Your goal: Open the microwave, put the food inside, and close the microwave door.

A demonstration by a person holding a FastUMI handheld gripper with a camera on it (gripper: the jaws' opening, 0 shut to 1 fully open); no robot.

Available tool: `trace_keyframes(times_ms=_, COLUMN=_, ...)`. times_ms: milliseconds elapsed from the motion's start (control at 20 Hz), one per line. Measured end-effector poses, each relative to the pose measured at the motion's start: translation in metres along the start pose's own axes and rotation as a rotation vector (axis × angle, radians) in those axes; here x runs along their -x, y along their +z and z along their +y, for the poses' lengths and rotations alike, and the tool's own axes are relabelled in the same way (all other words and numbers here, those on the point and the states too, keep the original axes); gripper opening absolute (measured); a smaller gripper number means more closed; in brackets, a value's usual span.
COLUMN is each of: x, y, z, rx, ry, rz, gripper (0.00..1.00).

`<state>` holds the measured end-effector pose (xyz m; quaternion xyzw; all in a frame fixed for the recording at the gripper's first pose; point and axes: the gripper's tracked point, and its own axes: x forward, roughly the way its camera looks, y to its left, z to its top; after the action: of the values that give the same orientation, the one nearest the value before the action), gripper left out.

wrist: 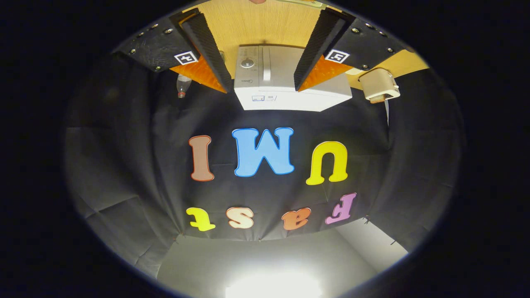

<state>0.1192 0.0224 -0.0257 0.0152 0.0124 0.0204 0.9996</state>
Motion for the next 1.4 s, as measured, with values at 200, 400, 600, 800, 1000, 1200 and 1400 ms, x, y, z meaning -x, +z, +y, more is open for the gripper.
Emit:
trace_keyframes(times_ms=200, x=-0.046, y=-0.022, z=0.008, rx=0.014, ry=0.017, rz=0.035, gripper=0.96)
trace_keyframes(times_ms=400, x=-0.09, y=-0.051, z=0.014, rx=0.003, ry=0.022, rz=0.083, gripper=0.96)
trace_keyframes(times_ms=600, x=-0.128, y=-0.082, z=0.01, rx=-0.004, ry=0.016, rz=0.127, gripper=0.96)
trace_keyframes(times_ms=800, x=-0.161, y=-0.112, z=0.003, rx=-0.008, ry=-0.003, rz=0.175, gripper=0.96)
trace_keyframes(times_ms=1000, x=-0.185, y=-0.146, z=0.0, rx=-0.006, ry=-0.015, rz=0.236, gripper=0.96)
trace_keyframes(times_ms=1200, x=-0.194, y=-0.176, z=0.001, rx=0.006, ry=-0.013, rz=0.294, gripper=0.77)
trace_keyframes(times_ms=1400, x=-0.197, y=-0.184, z=0.006, rx=0.012, ry=0.014, rz=0.299, gripper=0.51)
